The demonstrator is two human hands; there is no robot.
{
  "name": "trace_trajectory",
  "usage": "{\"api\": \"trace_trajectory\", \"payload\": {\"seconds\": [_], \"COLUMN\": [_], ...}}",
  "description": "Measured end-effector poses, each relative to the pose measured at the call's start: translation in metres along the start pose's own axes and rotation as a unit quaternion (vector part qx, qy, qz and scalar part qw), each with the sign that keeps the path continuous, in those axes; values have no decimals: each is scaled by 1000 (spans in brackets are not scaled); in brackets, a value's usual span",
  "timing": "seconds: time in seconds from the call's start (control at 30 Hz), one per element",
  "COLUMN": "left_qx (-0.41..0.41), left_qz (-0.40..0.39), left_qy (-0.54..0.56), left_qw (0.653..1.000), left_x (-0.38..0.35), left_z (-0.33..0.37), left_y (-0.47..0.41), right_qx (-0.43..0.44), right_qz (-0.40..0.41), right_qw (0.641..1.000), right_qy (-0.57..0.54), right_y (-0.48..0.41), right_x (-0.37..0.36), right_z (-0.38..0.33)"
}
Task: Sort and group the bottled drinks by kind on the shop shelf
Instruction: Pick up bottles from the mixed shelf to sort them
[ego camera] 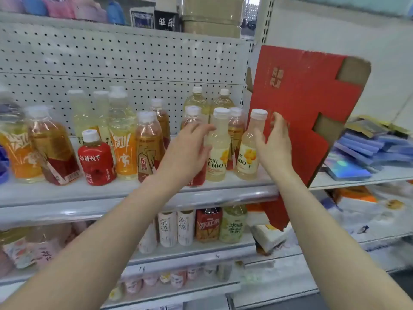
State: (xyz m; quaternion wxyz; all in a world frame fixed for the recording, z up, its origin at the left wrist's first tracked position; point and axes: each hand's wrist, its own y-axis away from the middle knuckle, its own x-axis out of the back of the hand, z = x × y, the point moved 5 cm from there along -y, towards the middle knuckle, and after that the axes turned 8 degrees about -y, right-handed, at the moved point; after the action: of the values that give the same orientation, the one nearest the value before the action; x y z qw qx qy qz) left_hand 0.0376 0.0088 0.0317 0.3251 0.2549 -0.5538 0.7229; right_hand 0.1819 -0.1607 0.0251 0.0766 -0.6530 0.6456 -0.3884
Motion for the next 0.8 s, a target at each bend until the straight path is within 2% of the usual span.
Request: {"api": "trace_trajectory", "payload": {"seconds": [0.13, 0.3, 0.43, 0.5, 0.57, 0.8], "left_qx": [52, 110, 208, 216, 209, 186], "left_qz": [13, -33, 18, 52, 53, -9], "left_qy": [-27, -27, 71, 104, 120, 110], "left_qw": [998, 993, 975, 969, 969, 976], "left_x": [-6, -37, -57, -66, -77, -96], "left_z": [9, 22, 29, 33, 36, 46], "left_y": [-39, -71, -73, -67, -61, -33], "right_qx": [-118, -80, -60, -57, -55, -98], "right_qz": [-68, -79, -90, -98, -114, -161], "right_qw": [988, 989, 988, 986, 984, 962], "right_qy": [-77, -101, -113, -123, -128, -195], "right_y": [-21, -26, -27, -27, -27, -11], "right_x": [-23, -34, -35, -35, -35, -38], "right_z": [14, 32, 39, 43, 48, 65]}}
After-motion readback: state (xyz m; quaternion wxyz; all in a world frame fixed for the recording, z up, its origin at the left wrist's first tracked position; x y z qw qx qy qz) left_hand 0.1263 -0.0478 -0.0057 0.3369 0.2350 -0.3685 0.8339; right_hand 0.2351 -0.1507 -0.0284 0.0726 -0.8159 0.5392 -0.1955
